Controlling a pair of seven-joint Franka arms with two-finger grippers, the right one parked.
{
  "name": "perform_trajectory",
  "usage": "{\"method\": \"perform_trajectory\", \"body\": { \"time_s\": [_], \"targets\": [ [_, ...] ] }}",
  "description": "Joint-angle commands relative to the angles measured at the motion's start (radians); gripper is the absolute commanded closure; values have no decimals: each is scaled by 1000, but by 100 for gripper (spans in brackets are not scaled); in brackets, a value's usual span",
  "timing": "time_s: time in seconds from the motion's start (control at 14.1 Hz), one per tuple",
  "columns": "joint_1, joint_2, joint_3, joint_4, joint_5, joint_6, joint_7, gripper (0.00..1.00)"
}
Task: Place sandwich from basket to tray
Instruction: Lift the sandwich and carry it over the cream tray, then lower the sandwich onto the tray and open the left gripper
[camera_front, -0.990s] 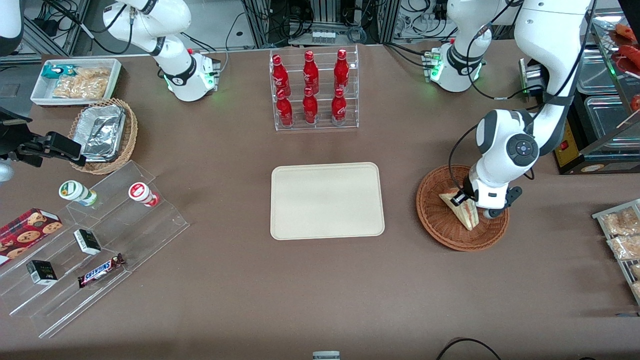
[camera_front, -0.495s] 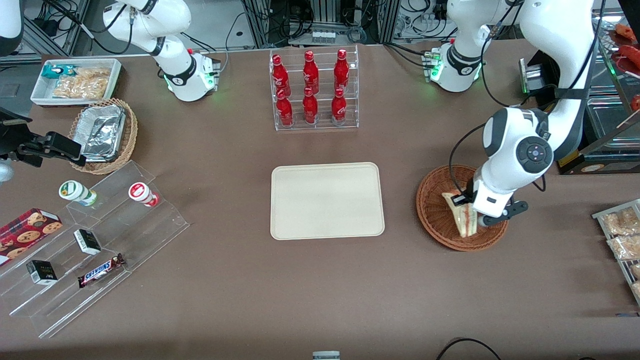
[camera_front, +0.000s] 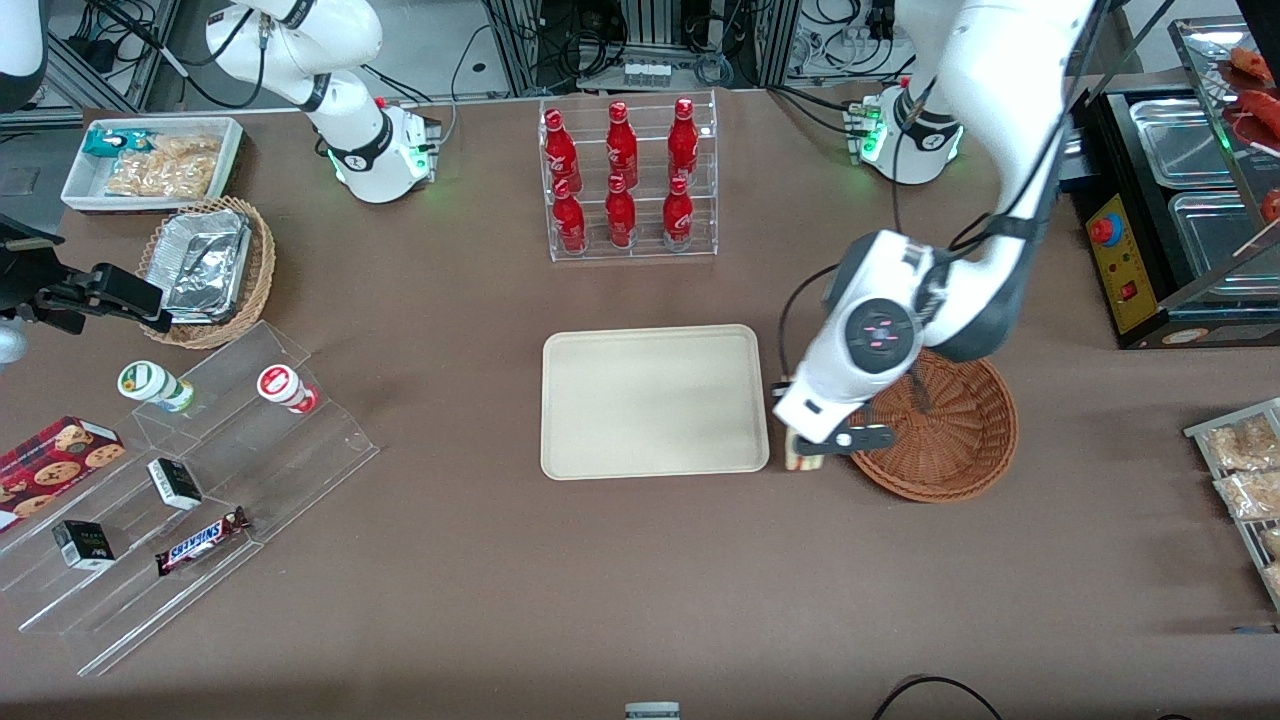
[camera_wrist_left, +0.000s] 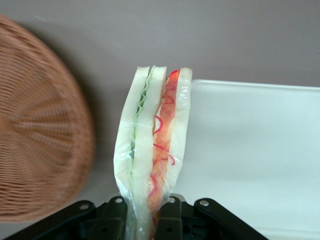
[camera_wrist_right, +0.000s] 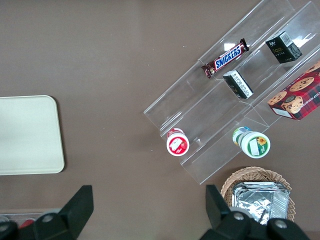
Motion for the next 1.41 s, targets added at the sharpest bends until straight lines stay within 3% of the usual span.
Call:
{"method": "perform_trajectory", "body": {
  "time_s": [0.0, 0.42, 0.71, 0.78, 0.85, 0.92, 0.99, 1.34],
  "targets": [
    [-102, 118, 12, 158, 9, -34, -119, 97],
    [-250, 252, 9, 270, 9, 49, -268, 97],
    [-276, 318, 11, 327, 14, 59, -296, 96],
    [-277, 324, 9, 325, 14, 64, -288, 91],
    [-276, 324, 9, 324, 11, 64, -283, 70],
    [-271, 321, 9, 324, 7, 64, -280, 6],
    [-273, 318, 11, 324, 7, 63, -298, 0],
    [-268, 228, 31, 315, 26, 5, -296, 0]
  ]
}}
